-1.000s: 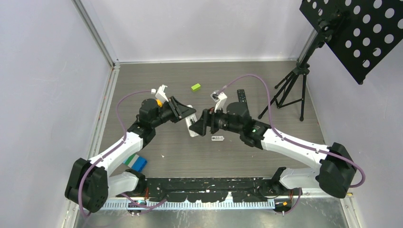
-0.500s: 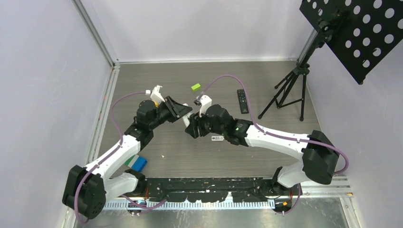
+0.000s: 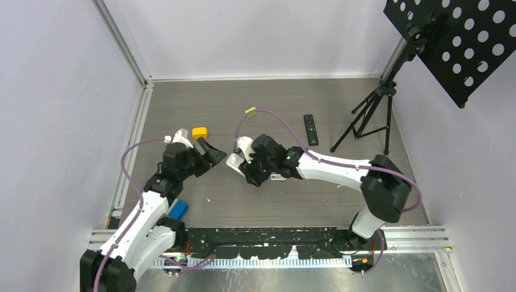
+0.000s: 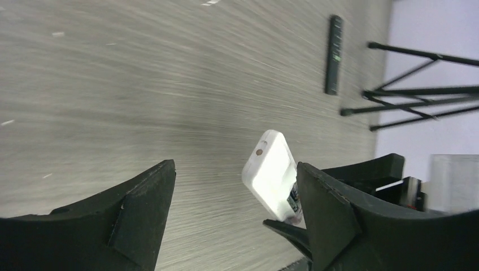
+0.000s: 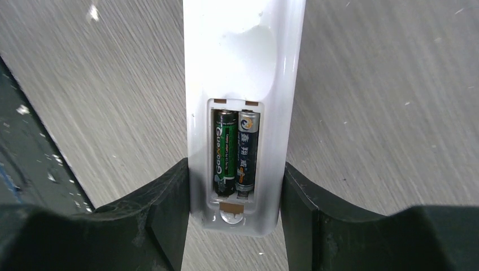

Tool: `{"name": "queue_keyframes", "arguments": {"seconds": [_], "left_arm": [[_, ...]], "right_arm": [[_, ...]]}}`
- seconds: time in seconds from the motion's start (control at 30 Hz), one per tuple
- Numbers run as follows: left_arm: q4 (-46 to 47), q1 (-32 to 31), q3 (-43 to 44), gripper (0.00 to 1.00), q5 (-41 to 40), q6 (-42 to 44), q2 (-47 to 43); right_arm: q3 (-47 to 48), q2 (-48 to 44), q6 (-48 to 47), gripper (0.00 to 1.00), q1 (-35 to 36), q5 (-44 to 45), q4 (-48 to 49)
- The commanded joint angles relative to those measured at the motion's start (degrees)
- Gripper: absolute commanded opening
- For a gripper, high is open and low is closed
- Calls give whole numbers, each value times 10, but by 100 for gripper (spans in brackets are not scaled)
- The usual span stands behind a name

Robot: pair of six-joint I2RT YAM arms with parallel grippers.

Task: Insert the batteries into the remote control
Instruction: Place the remote control at the center of the board.

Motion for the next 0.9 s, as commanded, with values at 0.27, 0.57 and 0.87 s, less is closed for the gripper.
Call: {"name": "queue_keyframes", "arguments": {"seconds": [0.27, 0.57, 0.87], "left_arm": [[-139, 27, -24, 88, -172, 32, -159], [-113, 27, -13, 89, -141, 35, -119], [-103, 28, -8, 89, -134, 38, -111]], "right_arm": [[114, 165, -54, 31, -3, -42, -127], [150, 203, -41, 55, -3, 10, -180], [142, 178, -48, 86, -1, 37, -183]]}}
